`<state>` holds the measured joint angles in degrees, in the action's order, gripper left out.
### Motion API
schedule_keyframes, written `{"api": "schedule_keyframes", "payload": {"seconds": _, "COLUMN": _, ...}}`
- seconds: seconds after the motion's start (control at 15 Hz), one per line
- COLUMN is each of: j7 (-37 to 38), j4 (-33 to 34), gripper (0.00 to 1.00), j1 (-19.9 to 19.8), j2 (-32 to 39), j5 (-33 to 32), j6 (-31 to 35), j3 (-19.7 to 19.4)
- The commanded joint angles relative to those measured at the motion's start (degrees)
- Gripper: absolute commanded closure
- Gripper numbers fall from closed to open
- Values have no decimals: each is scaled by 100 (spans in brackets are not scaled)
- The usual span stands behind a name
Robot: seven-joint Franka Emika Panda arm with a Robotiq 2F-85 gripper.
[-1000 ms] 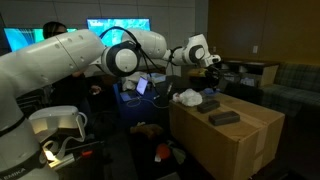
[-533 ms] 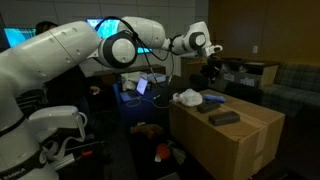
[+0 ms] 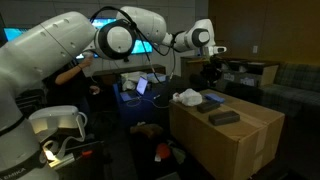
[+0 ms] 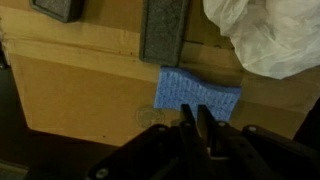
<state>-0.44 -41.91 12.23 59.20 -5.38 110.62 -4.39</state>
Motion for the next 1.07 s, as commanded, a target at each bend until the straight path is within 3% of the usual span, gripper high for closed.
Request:
{"api": "schedule_keyframes", "payload": {"seconds": 0.0, "j7": -133, "j4": -539, "gripper": 53, "j1": -38, "j2": -101, "j5": 134, "j6": 362, "j3": 174}}
{"api": "schedule_keyframes", "payload": {"seconds": 0.47, "j7": -1051, "j4": -685, "gripper": 0, "j1": -181, "j2": 173, "j5": 160, "j6": 1098, "j3": 679}}
{"api": "schedule_keyframes", "payload": {"seconds": 1.0, "j7": -1748, "j4": -510, "gripper": 0, "j1": -208, "j2": 463, "j5": 45, "j6": 1297, "j3": 713}}
